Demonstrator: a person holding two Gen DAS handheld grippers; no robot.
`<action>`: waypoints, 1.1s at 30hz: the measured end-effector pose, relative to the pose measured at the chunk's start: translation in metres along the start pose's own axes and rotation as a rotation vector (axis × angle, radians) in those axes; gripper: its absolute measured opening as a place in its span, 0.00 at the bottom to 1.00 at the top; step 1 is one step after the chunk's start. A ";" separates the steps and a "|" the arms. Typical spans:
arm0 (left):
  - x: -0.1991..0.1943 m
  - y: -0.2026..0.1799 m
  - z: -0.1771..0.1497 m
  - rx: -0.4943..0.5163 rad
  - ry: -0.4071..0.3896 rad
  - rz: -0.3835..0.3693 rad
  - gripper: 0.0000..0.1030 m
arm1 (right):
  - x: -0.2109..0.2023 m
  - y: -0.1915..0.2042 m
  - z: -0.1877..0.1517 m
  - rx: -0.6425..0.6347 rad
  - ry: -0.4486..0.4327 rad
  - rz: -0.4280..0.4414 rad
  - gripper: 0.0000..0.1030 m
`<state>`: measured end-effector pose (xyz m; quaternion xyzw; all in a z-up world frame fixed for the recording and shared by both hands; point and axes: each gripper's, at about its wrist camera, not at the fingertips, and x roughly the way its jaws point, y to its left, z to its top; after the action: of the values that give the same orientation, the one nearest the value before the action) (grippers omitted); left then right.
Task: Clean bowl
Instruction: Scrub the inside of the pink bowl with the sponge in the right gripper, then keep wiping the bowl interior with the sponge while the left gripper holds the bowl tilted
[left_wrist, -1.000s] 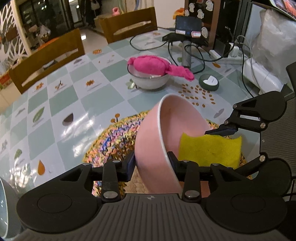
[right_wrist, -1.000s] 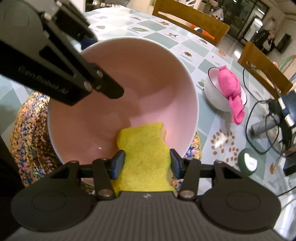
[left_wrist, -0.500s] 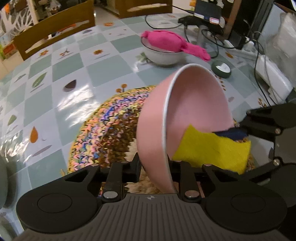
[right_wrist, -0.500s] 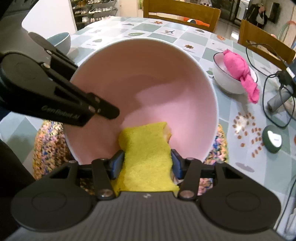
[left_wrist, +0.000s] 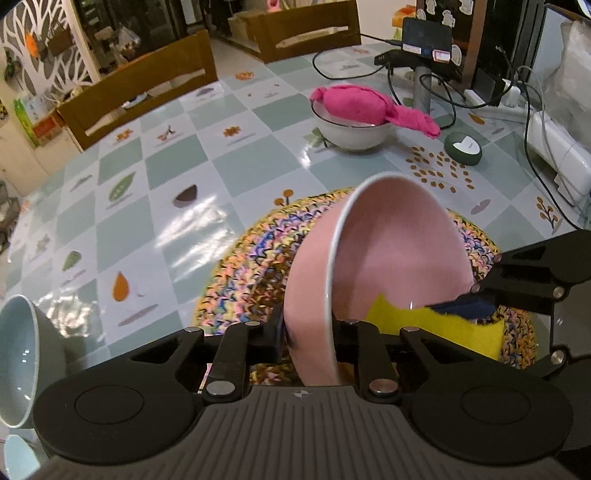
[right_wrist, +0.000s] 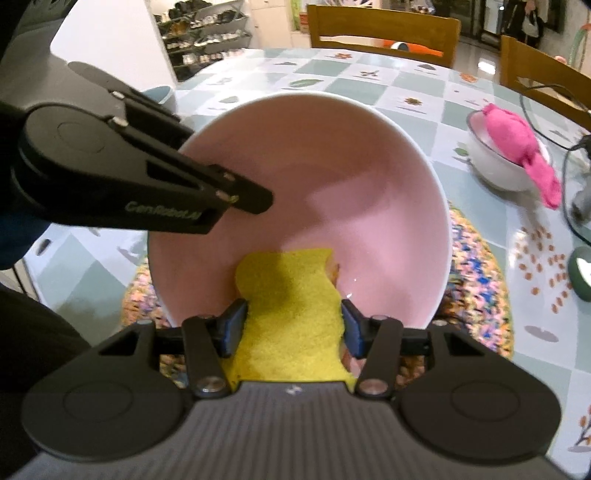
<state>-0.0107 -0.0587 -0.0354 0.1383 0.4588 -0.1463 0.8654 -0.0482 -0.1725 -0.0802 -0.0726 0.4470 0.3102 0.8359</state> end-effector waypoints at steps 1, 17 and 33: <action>0.000 0.001 0.000 0.000 0.001 0.002 0.20 | 0.001 0.003 0.001 -0.007 0.001 0.001 0.53; 0.000 -0.008 -0.008 0.121 -0.033 0.063 0.17 | 0.010 0.018 0.000 -0.141 0.065 -0.103 0.53; -0.003 -0.017 -0.010 0.230 -0.069 0.083 0.18 | 0.011 0.026 -0.001 -0.385 0.029 -0.342 0.52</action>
<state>-0.0261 -0.0702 -0.0405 0.2504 0.4028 -0.1666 0.8644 -0.0595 -0.1470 -0.0855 -0.3093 0.3731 0.2425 0.8404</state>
